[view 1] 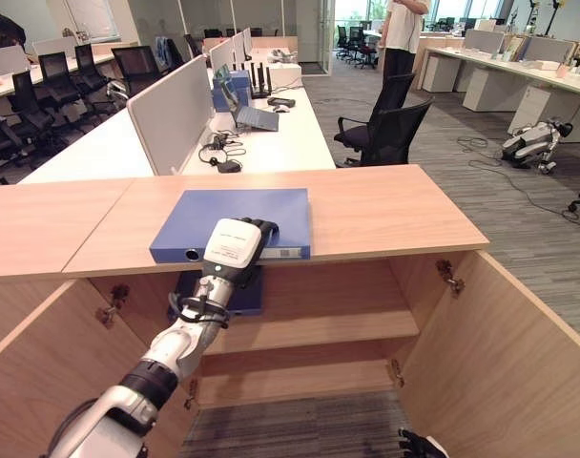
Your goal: Put the empty folder in the office cabinet
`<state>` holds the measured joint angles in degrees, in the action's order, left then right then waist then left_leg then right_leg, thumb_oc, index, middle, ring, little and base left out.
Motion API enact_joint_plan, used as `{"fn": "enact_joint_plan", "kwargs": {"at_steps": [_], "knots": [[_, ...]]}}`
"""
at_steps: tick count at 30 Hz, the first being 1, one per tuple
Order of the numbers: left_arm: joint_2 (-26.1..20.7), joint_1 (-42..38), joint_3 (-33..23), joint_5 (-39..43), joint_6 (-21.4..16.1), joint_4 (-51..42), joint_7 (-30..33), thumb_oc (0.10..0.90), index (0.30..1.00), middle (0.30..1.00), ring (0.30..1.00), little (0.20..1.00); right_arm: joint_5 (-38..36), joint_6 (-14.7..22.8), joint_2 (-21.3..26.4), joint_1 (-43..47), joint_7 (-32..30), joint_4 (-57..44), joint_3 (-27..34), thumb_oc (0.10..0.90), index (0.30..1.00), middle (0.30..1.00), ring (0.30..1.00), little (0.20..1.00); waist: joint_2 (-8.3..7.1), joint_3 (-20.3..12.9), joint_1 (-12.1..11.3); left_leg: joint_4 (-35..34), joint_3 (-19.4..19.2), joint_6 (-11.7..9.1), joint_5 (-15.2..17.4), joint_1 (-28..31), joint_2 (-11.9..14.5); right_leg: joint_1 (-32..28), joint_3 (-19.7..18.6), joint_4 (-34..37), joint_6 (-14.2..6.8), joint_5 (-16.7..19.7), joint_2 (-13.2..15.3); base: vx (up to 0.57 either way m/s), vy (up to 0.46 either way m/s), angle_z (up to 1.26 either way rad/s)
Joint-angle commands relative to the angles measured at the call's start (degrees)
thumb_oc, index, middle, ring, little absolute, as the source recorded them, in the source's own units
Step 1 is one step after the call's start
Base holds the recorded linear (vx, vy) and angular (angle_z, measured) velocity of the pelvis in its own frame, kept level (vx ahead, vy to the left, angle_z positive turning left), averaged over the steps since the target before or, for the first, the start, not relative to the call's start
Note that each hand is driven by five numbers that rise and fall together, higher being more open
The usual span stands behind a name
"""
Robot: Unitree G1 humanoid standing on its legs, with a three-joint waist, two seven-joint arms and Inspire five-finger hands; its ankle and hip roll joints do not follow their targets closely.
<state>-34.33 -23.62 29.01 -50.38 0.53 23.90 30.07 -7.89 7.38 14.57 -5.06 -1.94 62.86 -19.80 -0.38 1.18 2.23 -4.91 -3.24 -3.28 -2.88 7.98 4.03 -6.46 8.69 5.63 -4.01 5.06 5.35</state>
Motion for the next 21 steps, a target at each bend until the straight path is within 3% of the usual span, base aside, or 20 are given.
{"fn": "enact_joint_plan", "kwargs": {"at_steps": [1,8,14,21], "knots": [[1.24,-9.07,-6.4,3.71,-1.58,-5.13,-0.41,0.4,0.3,0.3,0.3,0.3,1.48,1.13,1.74,3.06,-0.92,1.32,-0.41,0.8,0.9,0.9,0.9,0.9,0.18,1.78,-1.02,-0.09,1.36,-0.24,7.7,3.98,-1.52,-5.08,-0.18,-0.63,-3.88,-8.89,-0.03,-0.05,0.004,0.0],[2.15,-0.59,-11.19,5.74,-3.29,-12.21,-0.75,0.4,0.3,0.3,0.3,0.3,1.14,1.15,0.78,3.11,-1.32,1.46,0.31,0.8,0.9,0.9,0.9,0.9,0.02,1.99,-2.14,-0.09,2.01,-0.04,7.03,3.44,-1.67,-4.89,0.27,-0.63,-3.58,-8.38,0.06,-0.02,-0.001,0.0],[3.31,13.45,-18.65,9.33,-5.36,-19.17,-0.24,0.4,0.3,0.3,0.3,0.3,1.98,1.18,-0.17,3.57,-1.81,1.29,1.36,0.8,0.9,0.9,0.9,0.9,-0.05,2.34,-4.26,-0.09,1.54,0.1,6.78,3.19,-1.61,-4.33,0.75,-0.63,-3.39,-7.8,-0.16,-0.02,-0.003,-0.09],[2.64,24.2,-22.49,12.62,-8.85,-26.07,-3.02,0.4,0.3,0.3,0.3,0.3,1.79,0.97,-0.3,3.06,-1.58,1.25,2.6,0.8,0.9,0.9,0.9,0.9,-0.03,2.81,-5.7,-0.09,2.55,0.19,6.96,2.85,-1.74,-4.81,1.4,-0.63,-3.61,-8.43,-0.07,0.0,0.001,-0.05]]}}
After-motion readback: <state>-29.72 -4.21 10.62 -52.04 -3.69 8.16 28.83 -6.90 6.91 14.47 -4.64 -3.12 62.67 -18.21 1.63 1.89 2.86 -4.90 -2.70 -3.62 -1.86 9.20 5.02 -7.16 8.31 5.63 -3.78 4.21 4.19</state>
